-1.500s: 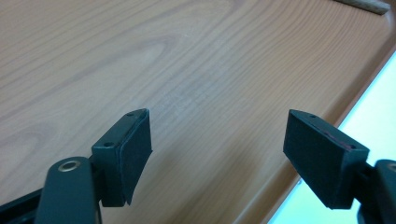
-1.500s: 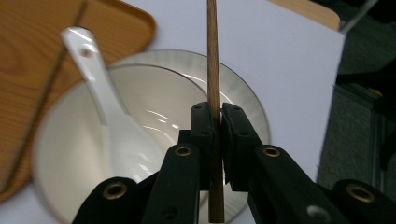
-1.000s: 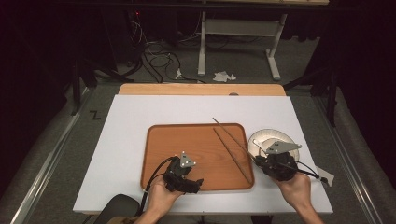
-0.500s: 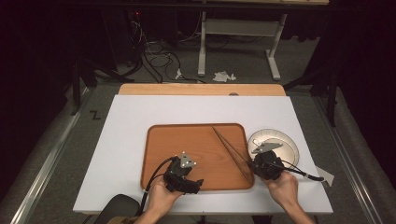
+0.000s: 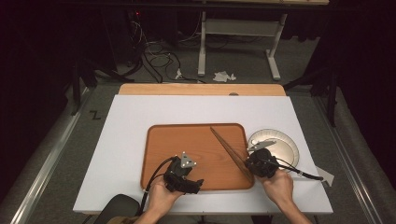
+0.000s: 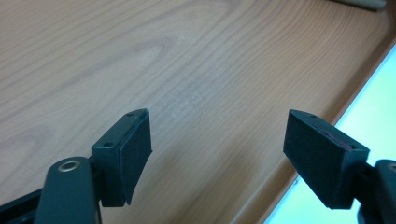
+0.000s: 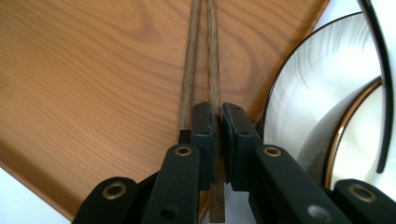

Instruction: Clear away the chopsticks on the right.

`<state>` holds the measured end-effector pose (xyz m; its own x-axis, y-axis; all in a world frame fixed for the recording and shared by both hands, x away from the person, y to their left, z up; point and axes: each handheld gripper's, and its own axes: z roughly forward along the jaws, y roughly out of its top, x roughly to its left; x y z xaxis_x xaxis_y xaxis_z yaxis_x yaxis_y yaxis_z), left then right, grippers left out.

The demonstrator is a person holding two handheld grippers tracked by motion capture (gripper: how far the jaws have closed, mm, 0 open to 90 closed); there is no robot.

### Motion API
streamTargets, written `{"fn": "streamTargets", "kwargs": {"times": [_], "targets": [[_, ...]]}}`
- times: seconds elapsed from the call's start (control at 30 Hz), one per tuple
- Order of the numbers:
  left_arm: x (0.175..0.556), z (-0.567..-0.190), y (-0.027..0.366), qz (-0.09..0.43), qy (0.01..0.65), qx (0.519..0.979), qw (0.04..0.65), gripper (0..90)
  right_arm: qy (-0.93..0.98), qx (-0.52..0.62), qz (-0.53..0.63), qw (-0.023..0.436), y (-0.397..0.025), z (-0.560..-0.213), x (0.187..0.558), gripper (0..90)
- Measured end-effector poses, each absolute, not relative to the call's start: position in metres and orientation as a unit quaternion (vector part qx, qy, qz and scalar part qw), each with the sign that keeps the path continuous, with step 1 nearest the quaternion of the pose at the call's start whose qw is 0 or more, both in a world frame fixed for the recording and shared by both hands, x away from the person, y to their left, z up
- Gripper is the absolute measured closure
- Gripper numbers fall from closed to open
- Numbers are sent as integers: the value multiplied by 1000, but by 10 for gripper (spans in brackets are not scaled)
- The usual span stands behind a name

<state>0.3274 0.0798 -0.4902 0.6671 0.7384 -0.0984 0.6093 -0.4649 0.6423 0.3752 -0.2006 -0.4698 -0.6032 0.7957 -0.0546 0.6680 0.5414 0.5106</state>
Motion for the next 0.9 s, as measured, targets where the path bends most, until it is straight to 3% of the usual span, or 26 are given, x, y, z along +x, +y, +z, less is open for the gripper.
{"fn": "streamTargets", "kwargs": {"times": [0.43, 0.9], "targets": [[327, -490, 80, 98, 394, 851, 333, 236, 879, 411, 209, 120, -193, -481, 372, 838], [327, -490, 80, 99, 395, 850, 333, 236, 878, 391, 244, 132, -199, -473, 366, 689]]}}
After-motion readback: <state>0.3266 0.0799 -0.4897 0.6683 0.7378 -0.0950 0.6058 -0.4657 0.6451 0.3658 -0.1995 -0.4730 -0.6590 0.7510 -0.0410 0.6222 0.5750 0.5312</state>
